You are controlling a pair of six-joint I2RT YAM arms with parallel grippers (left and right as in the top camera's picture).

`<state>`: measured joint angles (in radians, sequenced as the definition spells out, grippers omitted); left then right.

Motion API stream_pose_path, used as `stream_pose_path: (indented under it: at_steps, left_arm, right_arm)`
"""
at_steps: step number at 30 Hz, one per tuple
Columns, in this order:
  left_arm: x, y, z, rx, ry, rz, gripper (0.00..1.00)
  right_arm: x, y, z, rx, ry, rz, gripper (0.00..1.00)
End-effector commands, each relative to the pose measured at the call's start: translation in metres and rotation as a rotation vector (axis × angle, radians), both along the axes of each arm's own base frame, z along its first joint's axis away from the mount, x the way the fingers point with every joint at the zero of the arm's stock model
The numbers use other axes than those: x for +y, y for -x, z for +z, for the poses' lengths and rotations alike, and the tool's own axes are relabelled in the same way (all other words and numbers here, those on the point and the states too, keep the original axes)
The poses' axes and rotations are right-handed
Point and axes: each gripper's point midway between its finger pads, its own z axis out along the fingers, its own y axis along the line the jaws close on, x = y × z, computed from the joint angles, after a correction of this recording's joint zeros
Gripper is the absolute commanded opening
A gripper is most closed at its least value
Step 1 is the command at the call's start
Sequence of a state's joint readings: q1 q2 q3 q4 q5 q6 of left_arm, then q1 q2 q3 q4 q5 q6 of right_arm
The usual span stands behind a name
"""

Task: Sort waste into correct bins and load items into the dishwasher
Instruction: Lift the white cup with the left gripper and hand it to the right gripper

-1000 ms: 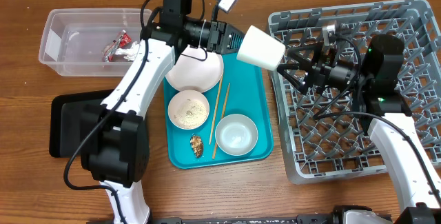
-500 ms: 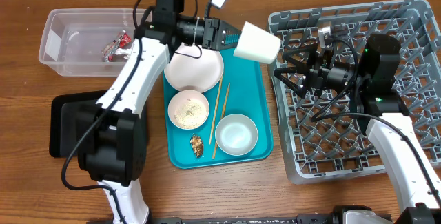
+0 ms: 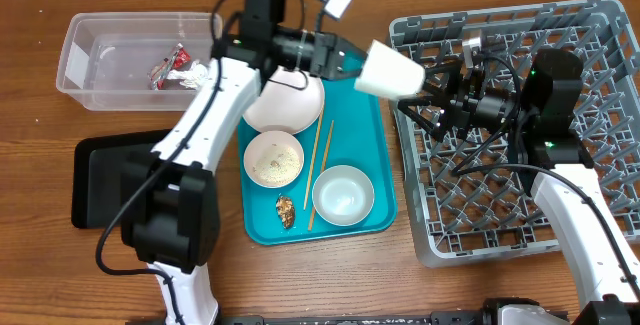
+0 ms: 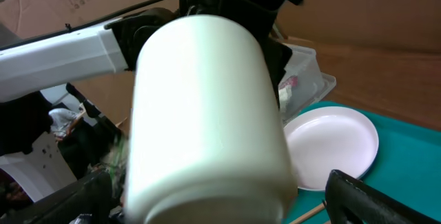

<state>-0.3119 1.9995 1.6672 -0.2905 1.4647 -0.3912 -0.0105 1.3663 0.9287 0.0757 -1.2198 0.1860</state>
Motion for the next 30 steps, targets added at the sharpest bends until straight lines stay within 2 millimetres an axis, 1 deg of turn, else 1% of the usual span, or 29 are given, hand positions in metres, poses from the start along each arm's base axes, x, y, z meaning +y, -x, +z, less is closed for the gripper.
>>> stream_pose_path:
  at_steps: [1,3,5,7,8,10,16,22,23,24,27,29,30]
  left_arm:
    - [-0.015,0.01,0.005,-0.005,0.002,-0.035,0.04]
    - [-0.02,0.013,0.004,-0.007,-0.002,-0.042,0.04]
    - [-0.025,0.017,0.004,-0.007,-0.003,-0.054,0.04]
    - [-0.027,0.018,0.003,-0.007,-0.007,-0.054,0.04]
    - [-0.027,0.018,0.003,-0.008,-0.006,-0.054,0.04]
    - [-0.027,0.015,0.002,-0.007,-0.016,-0.04,0.04]
    - [-0.026,0.014,0.002,-0.007,-0.017,-0.035,0.04]
    - [-0.024,0.012,0.002,-0.009,-0.018,-0.03,0.04]
    - [-0.022,0.007,-0.001,-0.018,-0.027,-0.006,0.23]
    - [-0.02,0.003,-0.002,-0.031,-0.033,0.012,0.33]
    - [-0.007,-0.02,-0.014,-0.046,-0.095,0.122,0.46]
    - [0.011,-0.041,-0.031,-0.052,-0.175,0.231,0.52]
    - [0.024,-0.052,-0.042,-0.046,-0.232,0.296,0.52]
  right_arm:
    - [0.002,0.002,0.006,-0.029,-0.002,0.017,1.0]
    - [0.002,0.002,0.007,-0.033,-0.002,0.017,1.0]
    - [0.002,0.002,0.007,-0.033,-0.002,0.017,0.98]
    - [0.002,0.002,0.007,-0.033,-0.002,0.017,0.87]
    - [0.002,0.002,0.007,-0.033,-0.002,0.016,0.79]
    - [0.002,0.002,0.007,-0.032,-0.002,0.016,0.67]
    - [0.002,0.002,0.007,-0.033,-0.002,0.016,0.67]
    - [0.002,0.002,0.007,-0.032,-0.002,0.016,0.63]
    - [0.002,0.002,0.007,-0.031,-0.002,0.016,0.62]
    - [0.002,0.002,0.006,-0.03,-0.002,0.016,0.61]
    - [0.001,0.001,0.003,-0.003,0.001,0.002,0.61]
    - [-0.001,-0.004,-0.005,0.039,0.013,-0.037,0.61]
    - [-0.004,-0.008,-0.01,0.068,0.025,-0.069,0.59]
